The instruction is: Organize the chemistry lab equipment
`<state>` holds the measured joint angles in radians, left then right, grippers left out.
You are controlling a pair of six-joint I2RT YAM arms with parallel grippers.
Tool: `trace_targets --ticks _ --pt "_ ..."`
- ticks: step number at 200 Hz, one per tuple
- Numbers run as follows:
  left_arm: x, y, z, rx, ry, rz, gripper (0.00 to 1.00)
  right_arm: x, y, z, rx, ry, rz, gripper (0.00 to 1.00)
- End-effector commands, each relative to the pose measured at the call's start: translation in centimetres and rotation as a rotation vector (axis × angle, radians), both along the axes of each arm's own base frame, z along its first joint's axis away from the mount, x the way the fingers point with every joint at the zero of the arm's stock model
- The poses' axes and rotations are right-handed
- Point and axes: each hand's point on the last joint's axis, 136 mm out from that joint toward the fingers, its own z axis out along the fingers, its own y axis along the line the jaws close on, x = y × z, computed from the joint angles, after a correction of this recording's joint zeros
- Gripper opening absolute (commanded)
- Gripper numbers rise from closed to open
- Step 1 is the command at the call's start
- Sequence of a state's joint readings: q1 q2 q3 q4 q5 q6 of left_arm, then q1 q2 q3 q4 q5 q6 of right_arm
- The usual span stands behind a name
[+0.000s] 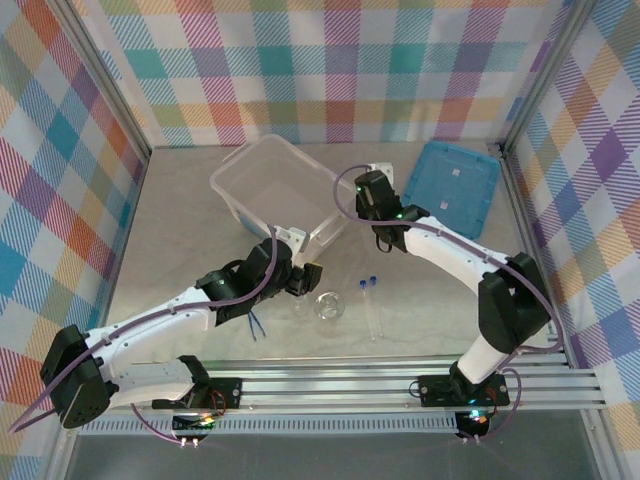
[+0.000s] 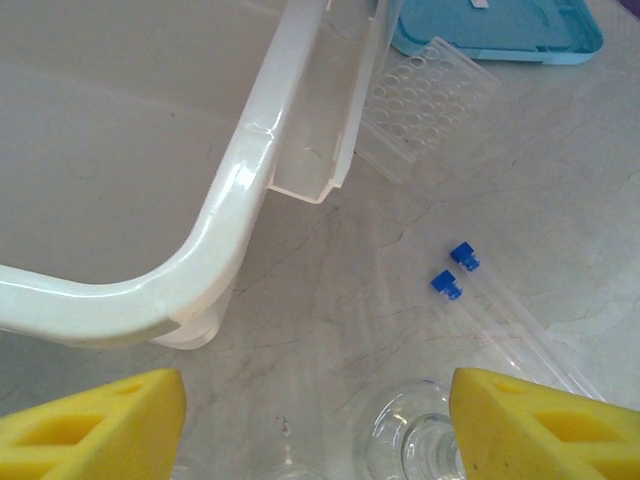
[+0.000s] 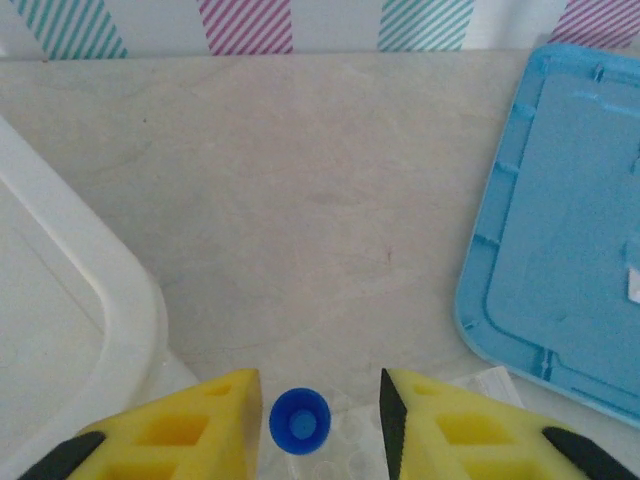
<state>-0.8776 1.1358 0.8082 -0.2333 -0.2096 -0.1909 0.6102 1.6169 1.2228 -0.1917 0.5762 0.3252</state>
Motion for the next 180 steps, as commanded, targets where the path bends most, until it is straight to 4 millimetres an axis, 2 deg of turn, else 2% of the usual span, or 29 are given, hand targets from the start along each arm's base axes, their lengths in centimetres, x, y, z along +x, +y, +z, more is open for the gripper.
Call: trace_targets --ticks 1,41,79,101,143,180 --pt "0.2 -1.2 1.5 -0.049 -0.020 -0.021 0.70 -0.8 -0.7 2.2 0.017 -0.038 -0.010 0.39" --pt "0.2 -2.1 2.0 -0.048 -0.030 -0.043 0.70 -2.7 -1.5 4.3 0.044 -0.029 0.004 0.40" --pt "-0.2 -4.0 2.2 -0.025 -0.053 -0.086 0.70 -5.5 -2.3 4.1 0.079 0.026 0.030 0.40" --pt "-0.3 -5.1 1.7 -0.026 -0.044 -0.109 0.70 -7.5 -2.7 3.0 0.086 0.086 0.047 0.40" --pt "-0.6 -7.7 0.3 -0.001 -0.018 -0.151 0.69 -11.7 -4.0 -0.5 0.113 0.198 0.055 0.42" --pt "-0.8 -8.9 -0.3 0.008 -0.001 -0.155 0.69 -14.9 -4.5 -3.7 0.095 0.324 0.081 0.47"
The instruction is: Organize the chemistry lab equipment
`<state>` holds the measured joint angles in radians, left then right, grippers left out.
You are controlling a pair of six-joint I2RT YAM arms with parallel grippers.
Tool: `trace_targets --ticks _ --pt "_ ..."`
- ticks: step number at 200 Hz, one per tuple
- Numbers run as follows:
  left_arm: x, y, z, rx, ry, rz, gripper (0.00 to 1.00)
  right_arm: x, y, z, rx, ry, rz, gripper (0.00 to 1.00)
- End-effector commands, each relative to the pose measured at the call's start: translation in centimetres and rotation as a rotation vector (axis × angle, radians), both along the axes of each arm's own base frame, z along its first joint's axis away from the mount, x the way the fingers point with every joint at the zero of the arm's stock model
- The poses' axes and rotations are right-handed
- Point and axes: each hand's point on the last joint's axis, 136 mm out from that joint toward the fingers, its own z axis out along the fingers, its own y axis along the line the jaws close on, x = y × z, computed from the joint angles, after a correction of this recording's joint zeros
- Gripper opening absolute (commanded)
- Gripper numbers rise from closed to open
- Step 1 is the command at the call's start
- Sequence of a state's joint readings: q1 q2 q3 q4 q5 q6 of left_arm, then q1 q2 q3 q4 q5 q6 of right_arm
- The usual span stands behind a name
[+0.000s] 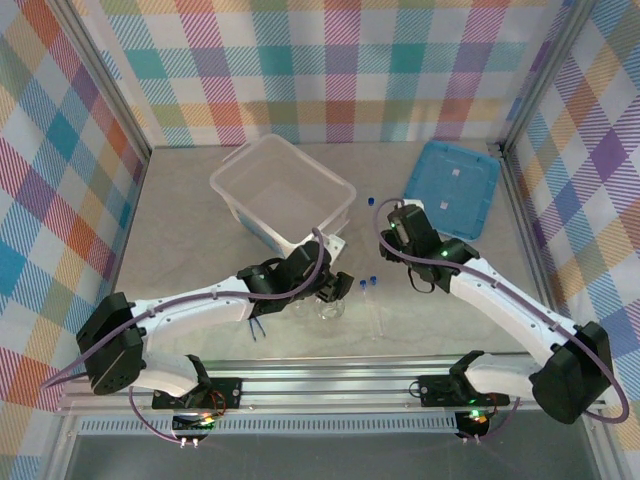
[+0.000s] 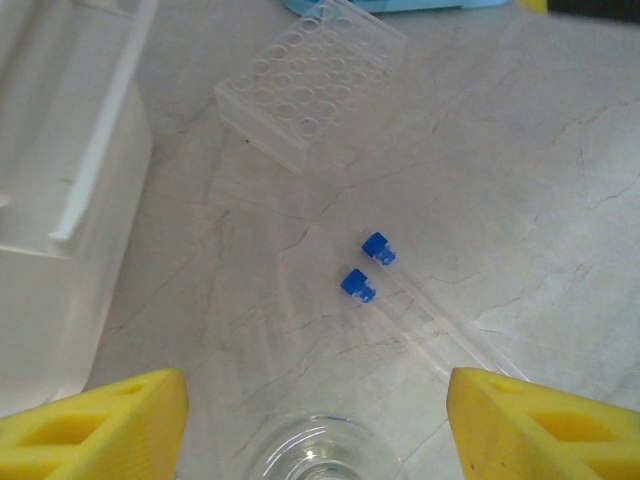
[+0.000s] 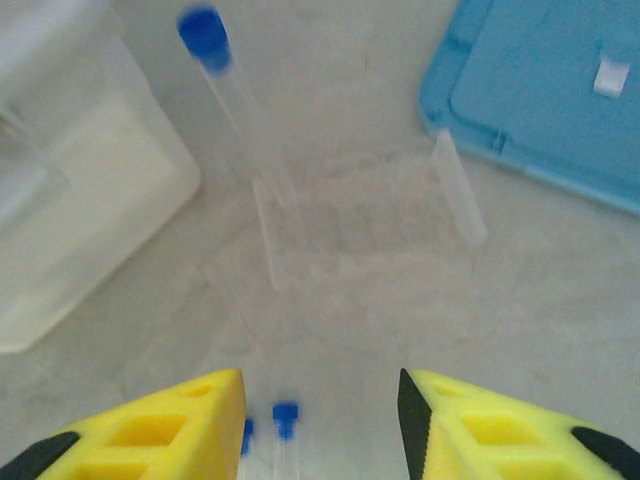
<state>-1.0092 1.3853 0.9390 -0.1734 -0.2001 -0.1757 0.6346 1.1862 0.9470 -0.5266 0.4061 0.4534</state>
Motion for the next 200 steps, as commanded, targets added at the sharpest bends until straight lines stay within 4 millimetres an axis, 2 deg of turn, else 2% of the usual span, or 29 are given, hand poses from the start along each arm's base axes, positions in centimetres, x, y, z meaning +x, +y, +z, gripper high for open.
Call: trace_targets --ticks 1,44,67,107,159,200 --pt "0.2 -1.5 1.8 -0.047 -0.027 -0.006 0.69 -2.5 0.0 -2.0 0.004 0.103 0.020 0.47" --pt "0.0 -0.9 0.9 -0.017 -0.013 0.019 0.69 -5.2 -0.4 -6.2 -0.012 0.230 0.032 0.46" --pt "-0.1 -0.6 0.5 -0.009 -0.009 0.025 0.69 -5.8 0.4 -7.7 -0.026 0.269 0.052 0.44" --pt "-0.1 -0.3 0.0 -0.003 -0.005 0.038 0.69 -5.4 2.1 -9.9 -0.062 0.318 0.064 0.35" --pt "-0.2 0.2 -0.4 0.019 -0.004 0.044 0.69 -4.4 2.9 -11.7 -0.093 0.350 0.061 0.34" --pt "-0.3 0.4 -0.5 0.017 -0.008 0.045 0.69 -4.0 3.6 -12.4 -0.092 0.364 0.070 0.34"
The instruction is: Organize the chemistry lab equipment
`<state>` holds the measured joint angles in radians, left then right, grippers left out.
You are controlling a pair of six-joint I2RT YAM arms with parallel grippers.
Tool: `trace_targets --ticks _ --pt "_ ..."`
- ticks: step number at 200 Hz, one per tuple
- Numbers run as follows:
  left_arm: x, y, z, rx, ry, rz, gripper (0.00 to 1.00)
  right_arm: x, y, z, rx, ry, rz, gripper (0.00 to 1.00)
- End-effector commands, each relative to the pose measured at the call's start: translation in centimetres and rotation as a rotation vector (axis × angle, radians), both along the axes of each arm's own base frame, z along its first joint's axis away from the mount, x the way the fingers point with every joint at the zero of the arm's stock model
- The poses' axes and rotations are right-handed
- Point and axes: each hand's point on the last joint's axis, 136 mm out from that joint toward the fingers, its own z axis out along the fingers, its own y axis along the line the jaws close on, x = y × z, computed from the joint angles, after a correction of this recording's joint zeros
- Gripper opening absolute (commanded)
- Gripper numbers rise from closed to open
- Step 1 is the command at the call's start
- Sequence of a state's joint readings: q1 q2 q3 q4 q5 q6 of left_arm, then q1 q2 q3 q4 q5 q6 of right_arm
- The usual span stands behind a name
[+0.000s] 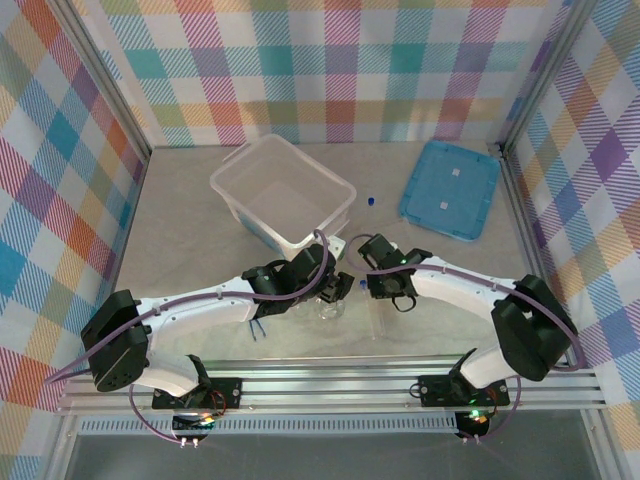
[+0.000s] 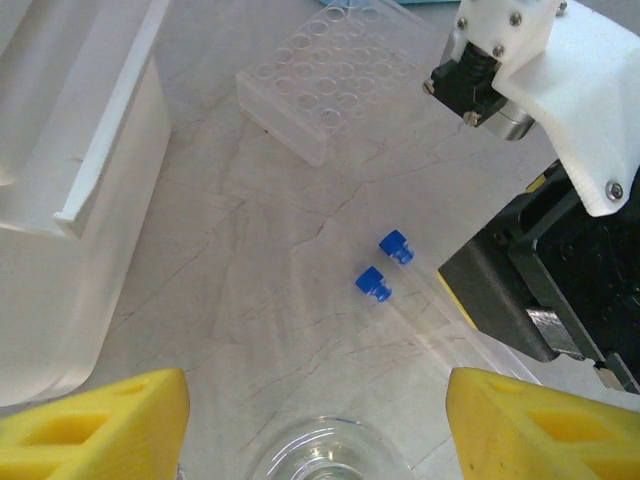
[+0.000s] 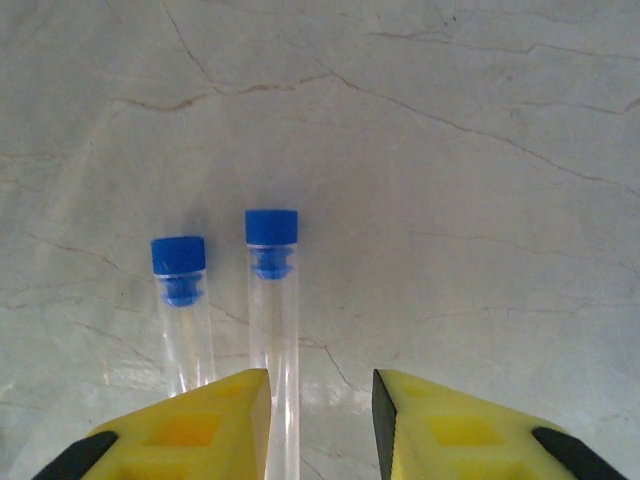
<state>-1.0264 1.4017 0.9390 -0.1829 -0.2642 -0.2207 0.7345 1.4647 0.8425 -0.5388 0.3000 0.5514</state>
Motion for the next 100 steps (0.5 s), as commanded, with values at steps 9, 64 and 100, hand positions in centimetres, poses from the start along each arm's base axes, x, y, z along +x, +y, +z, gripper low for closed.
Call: trace_targets --ticks 9,64,100 --pt "-0.5 0.2 0.0 0.000 -0.008 -0.014 0.69 0.9 1.3 0.2 0.032 -0.008 -0.003 0.34" --pt "-0.6 0.5 0.2 -0.009 -0.016 -0.007 0.69 1.3 1.8 -0.7 0.018 0.009 0.005 0.35" --pt "-0.5 0.9 0.3 -0.019 -0.015 0.003 0.69 1.5 1.9 -1.6 0.006 0.024 0.011 0.35"
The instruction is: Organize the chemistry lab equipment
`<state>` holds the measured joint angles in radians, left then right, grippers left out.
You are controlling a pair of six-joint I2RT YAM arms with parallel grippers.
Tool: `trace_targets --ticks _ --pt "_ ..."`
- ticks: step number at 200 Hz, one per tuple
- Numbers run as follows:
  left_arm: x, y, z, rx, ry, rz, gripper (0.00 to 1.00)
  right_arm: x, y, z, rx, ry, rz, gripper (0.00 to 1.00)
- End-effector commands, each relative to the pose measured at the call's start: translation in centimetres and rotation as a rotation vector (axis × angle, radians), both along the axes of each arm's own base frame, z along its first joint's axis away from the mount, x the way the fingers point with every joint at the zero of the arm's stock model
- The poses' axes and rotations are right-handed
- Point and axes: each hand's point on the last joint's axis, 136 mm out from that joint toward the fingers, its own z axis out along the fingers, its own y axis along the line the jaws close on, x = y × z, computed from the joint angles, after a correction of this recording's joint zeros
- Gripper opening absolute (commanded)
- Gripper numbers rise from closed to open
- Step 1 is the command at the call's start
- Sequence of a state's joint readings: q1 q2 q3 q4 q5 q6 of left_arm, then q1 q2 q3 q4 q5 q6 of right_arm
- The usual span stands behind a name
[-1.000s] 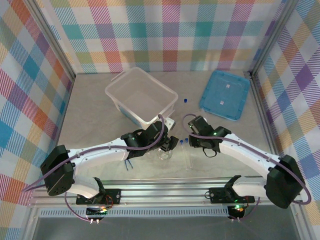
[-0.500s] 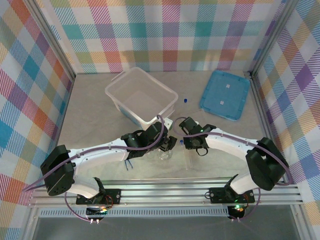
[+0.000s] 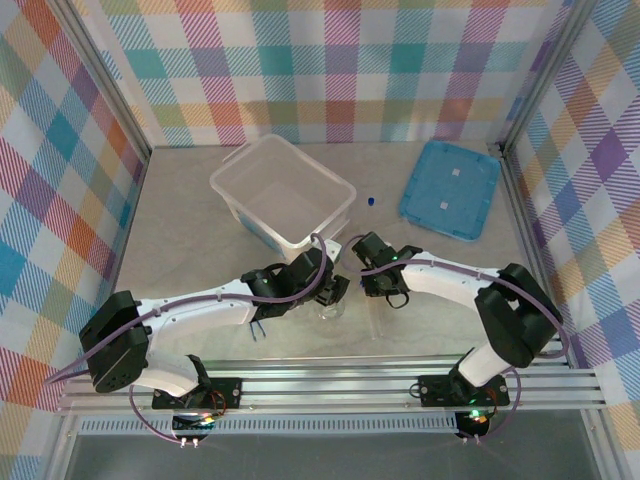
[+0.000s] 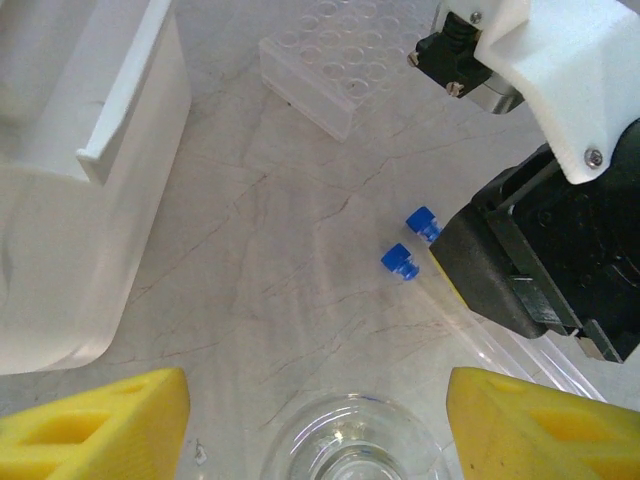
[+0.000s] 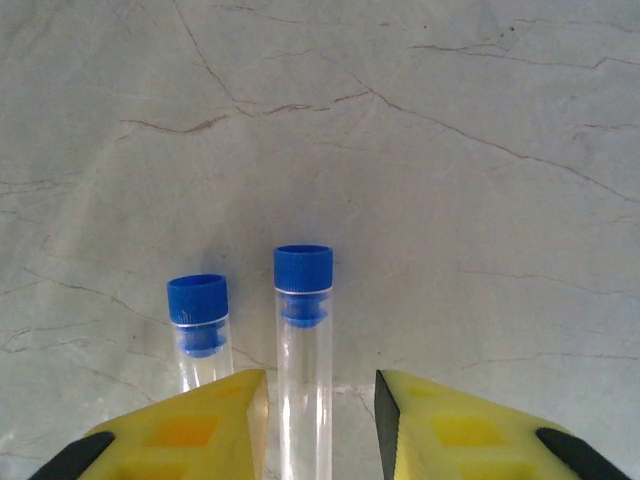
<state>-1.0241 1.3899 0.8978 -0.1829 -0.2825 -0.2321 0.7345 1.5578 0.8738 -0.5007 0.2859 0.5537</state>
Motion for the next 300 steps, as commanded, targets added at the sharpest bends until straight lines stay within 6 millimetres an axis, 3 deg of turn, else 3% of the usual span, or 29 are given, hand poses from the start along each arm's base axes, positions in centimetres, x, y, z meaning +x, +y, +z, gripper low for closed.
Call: trace_targets --ticks 1,130,219,247,272,300 --pt "-0.2 -0.2 1.5 -0.044 -0.025 -0.020 0.69 0.7 0.9 -0.1 0.011 -0.003 0.009 0.35" --pt "0.2 -0.8 1.8 -0.055 -0.017 -0.032 0.69 0.9 -1.4 -1.3 -0.044 0.040 -0.048 0.31" --pt "0.3 -1.1 1.7 -0.050 -0.013 -0.039 0.69 0.9 -1.8 -2.8 -0.073 0.084 -0.054 0.28" --pt "0.2 -1.0 1.7 -0.050 -0.013 -0.038 0.69 0.7 -2.0 -3.2 -0.080 0.089 -0.064 0.20" --pt "0.2 -1.0 1.8 -0.051 -0.013 -0.039 0.69 0.6 -2.3 -2.7 -0.079 0.074 -0.073 0.15" --pt "0.1 -1.5 1.8 -0.057 -0.003 -0.052 0.69 0.7 -2.9 -0.7 -0.057 0.017 -0.089 0.15"
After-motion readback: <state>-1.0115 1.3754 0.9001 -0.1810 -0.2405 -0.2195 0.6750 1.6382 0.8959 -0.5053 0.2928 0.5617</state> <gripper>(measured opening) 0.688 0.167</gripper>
